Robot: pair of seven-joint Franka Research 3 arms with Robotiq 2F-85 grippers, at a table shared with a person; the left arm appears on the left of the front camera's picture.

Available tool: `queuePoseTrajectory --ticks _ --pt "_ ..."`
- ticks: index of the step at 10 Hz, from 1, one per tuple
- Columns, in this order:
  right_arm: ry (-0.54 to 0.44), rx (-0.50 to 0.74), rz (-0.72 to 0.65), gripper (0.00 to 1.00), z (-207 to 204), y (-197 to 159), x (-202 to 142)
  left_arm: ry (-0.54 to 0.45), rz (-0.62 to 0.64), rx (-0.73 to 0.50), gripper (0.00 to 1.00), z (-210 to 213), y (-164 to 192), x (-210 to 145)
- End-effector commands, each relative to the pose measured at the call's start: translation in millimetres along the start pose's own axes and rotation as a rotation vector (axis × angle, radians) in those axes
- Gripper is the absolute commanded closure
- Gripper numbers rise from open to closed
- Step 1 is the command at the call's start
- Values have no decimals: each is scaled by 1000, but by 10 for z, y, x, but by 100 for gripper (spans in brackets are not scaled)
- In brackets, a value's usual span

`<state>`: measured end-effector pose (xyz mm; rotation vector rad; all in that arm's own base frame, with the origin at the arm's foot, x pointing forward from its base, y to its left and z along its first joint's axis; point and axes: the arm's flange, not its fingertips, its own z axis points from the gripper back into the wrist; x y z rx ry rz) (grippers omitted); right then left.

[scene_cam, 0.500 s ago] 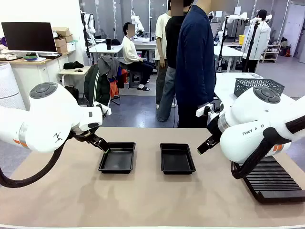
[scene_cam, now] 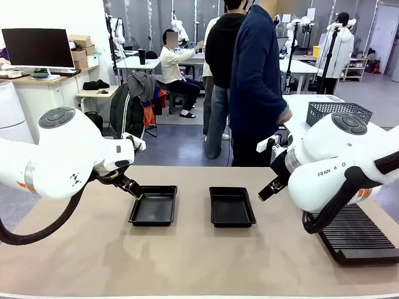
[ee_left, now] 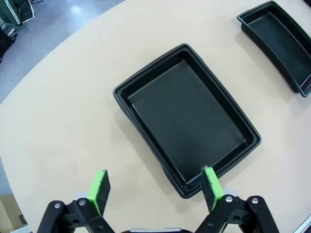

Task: Inspect and transfer BCBs to ESD trays.
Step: Pick up the Blank PCB from the PCB Rack and place it in the left ESD tray.

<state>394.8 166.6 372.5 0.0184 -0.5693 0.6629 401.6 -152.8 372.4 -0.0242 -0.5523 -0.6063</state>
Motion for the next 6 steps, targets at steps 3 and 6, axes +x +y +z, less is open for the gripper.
queuePoseTrajectory --ticks 3,6 --pt "0 0 -1 0 0 -1 0 0 2 0 0 0 8 -3" --pt "0 0 0 0 0 0 0 0 -1 0 0 0 -3 1"
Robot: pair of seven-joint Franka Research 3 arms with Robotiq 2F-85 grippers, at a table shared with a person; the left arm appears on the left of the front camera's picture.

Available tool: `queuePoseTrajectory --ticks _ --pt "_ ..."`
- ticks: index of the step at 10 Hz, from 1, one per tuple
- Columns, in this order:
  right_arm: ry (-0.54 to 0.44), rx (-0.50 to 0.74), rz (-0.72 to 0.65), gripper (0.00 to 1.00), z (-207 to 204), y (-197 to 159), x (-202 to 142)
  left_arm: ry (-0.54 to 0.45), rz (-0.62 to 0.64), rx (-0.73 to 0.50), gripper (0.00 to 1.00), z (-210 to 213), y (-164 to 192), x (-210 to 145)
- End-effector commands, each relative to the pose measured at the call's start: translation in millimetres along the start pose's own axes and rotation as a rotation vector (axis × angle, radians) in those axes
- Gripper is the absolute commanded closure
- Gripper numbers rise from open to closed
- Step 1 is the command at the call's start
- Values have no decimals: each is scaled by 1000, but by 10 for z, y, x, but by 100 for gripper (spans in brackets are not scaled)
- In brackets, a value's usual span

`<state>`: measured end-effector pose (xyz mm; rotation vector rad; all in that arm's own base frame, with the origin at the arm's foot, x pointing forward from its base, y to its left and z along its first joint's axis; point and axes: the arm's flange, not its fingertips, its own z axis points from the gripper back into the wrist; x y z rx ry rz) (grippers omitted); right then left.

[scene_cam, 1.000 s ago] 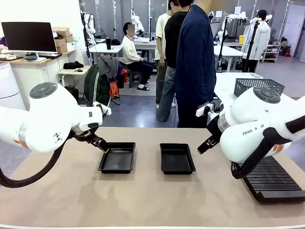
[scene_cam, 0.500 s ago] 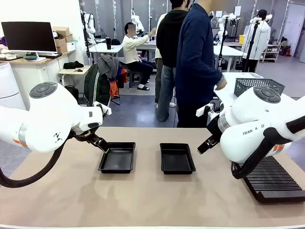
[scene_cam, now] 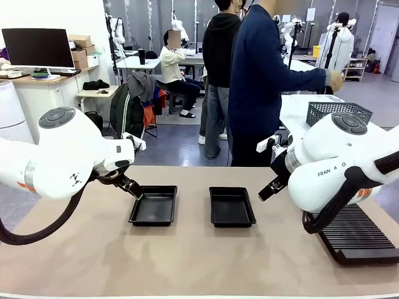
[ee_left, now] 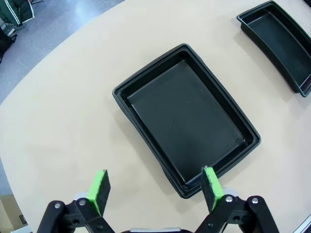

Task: Inspect and transfer BCBs to ESD trays.
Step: Pick up the Blank PCB from the PCB Rack and place it in the left ESD tray.

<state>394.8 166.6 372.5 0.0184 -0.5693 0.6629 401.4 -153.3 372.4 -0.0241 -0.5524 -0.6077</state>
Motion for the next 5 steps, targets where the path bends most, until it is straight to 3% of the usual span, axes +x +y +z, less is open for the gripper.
queuePoseTrajectory --ticks 1,3,5 --pt "-36 65 -86 0 369 -148 75 41 71 -68 0 230 229 112" --pt "-16 137 -181 0 928 -436 87 101 229 -188 0 719 352 255" --pt "-14 254 -286 0 1511 -721 76 96 354 -319 0 1243 592 426"
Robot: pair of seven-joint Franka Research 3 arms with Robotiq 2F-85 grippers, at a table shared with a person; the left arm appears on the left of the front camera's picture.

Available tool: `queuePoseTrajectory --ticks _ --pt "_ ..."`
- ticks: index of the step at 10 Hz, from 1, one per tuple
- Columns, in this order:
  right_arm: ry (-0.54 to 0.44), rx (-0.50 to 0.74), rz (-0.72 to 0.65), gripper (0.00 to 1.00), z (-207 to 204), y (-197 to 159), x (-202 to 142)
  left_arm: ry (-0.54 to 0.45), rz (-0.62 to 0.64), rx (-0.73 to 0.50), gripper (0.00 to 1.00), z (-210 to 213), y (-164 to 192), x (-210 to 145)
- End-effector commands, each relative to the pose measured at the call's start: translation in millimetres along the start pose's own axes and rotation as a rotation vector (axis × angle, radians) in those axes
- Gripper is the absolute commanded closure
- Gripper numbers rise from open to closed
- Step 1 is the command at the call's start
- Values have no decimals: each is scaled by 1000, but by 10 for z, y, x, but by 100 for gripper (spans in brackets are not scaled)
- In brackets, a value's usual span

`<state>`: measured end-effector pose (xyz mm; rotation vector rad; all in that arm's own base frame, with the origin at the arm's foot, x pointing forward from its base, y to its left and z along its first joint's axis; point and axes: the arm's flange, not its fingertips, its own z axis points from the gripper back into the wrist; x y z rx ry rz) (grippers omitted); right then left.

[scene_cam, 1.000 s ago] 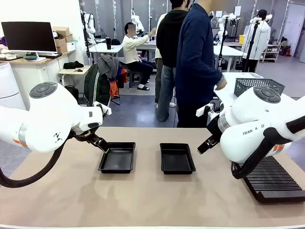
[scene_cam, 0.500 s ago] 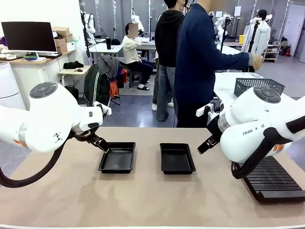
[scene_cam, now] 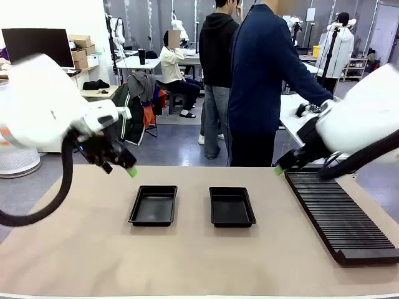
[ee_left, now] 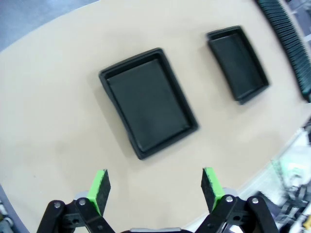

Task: Inspect and transfer BCBs to ESD trays.
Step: Pick up the Blank PCB from the PCB Rack and place it in the left ESD tray.

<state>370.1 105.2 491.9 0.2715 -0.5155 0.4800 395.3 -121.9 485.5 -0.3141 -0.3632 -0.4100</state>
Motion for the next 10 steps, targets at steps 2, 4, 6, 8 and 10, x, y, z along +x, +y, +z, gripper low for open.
queuePoseTrajectory --ticks 2,4,6,8,10 --pt "13 171 -124 0 880 -315 49 -16 181 -103 0 754 268 231" --pt "25 244 -172 0 1387 -502 -29 -7 243 -149 0 1189 324 233" --pt "24 280 -213 0 1745 -663 -52 -20 324 -203 0 1465 443 230" --pt "75 307 -232 0 2016 -794 -119 -35 376 -217 0 1764 447 163" --pt "50 291 -273 0 2308 -953 -182 -72 379 -202 0 2111 436 192"
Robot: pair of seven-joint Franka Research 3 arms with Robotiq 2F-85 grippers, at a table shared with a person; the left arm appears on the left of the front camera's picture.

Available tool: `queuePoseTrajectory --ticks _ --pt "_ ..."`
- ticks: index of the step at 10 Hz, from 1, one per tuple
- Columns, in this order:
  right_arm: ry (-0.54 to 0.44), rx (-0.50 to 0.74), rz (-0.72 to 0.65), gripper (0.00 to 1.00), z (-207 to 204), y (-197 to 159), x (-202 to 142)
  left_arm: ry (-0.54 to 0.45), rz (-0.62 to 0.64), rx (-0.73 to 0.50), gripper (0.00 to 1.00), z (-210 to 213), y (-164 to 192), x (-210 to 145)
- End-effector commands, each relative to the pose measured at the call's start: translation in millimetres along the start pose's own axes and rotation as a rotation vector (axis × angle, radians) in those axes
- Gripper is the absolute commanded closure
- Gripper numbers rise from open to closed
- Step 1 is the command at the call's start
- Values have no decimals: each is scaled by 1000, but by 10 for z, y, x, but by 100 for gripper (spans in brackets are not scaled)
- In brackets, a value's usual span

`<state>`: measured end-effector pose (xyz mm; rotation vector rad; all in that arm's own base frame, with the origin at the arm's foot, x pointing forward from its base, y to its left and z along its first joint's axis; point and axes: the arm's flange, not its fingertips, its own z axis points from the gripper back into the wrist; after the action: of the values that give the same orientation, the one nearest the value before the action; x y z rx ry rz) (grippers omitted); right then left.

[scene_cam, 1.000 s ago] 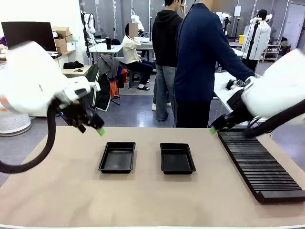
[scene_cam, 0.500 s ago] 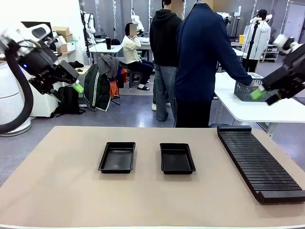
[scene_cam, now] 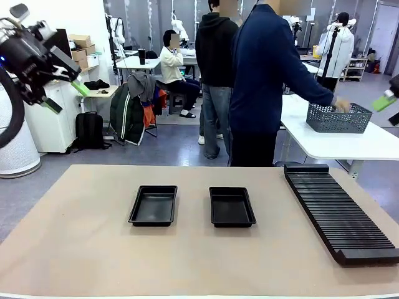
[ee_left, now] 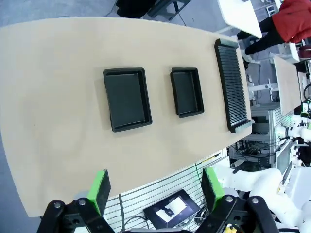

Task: Inspect and transfer BCBs to ESD trays.
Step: Pick up the Blank PCB from the PCB Rack and place it in the left ESD tray.

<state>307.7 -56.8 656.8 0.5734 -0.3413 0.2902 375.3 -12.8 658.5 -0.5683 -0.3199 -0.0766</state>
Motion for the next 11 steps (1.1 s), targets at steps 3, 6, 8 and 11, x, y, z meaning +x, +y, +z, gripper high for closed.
queuePoseTrajectory --ticks 3,6,8,11 --pt "-93 -11 -29 0 632 -185 -45 -36 34 34 0 389 -176 -1" --pt "-181 -21 -66 0 950 -277 -91 -78 31 29 0 523 -195 -25" --pt "-200 -15 -112 0 1013 -388 -107 -84 41 35 0 528 -185 -62" --pt "-196 -35 -120 0 1030 -385 -131 -85 60 60 0 524 -176 -111"
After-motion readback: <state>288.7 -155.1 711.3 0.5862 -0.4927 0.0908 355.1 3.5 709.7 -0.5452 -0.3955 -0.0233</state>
